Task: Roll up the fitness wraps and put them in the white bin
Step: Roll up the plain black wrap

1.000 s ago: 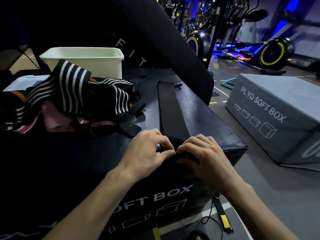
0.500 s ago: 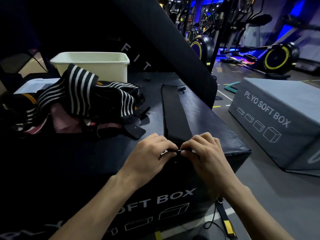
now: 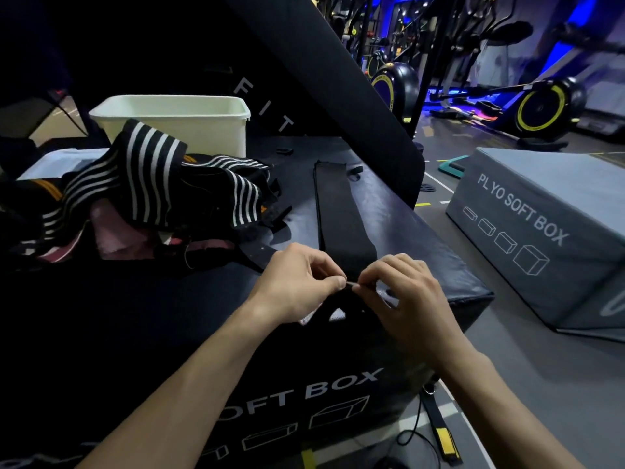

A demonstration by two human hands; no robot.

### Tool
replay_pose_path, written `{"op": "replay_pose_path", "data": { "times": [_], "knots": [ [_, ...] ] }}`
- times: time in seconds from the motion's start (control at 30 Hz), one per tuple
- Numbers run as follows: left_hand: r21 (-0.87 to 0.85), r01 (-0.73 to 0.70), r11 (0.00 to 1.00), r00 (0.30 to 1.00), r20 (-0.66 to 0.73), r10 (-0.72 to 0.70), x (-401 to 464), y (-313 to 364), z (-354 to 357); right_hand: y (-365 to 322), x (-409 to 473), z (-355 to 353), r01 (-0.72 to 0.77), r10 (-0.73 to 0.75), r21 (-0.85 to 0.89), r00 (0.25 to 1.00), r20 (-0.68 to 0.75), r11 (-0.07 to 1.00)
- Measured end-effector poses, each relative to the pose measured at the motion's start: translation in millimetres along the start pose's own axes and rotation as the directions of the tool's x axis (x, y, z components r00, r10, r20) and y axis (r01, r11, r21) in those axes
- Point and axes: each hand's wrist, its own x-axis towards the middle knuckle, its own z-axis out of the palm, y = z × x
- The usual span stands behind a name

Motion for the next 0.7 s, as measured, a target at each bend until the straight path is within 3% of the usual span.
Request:
{"op": "replay_pose_path", "data": {
  "times": [0.13,0.33,0.43,0.53,0.57,0.7],
  "knots": [
    [-0.085,0.062,0.994,0.997,0.044,-0.058,9,-2,0,5,-4,-4,-0.03,0.019,0.071,0.989,0.148,0.997],
    [-0.094,0.06,0.994,0.994,0.093,-0.051,10,0,-4,8,0,6,0.072,-0.069,-0.037,0.993,0.095,0.997],
    [0.026,-0.036,0.999,0.993,0.118,0.033,12,-1,-14,11,1,8,0.114,-0.109,-0.066,0.991,0.077,0.991],
    [0.204,-0.075,0.976,0.989,-0.11,0.099,23,-8,-35,11,0,8,0.122,-0.118,-0.071,0.991,0.059,0.99],
    [0.246,-0.05,0.968,0.986,-0.144,0.087,28,-10,-40,10,0,8,0.124,-0.121,-0.069,0.991,0.057,0.99],
    [0.306,0.072,0.949,0.997,-0.043,-0.061,42,-2,-26,11,1,6,0.13,-0.126,-0.058,0.99,0.065,0.99]
  ]
}}
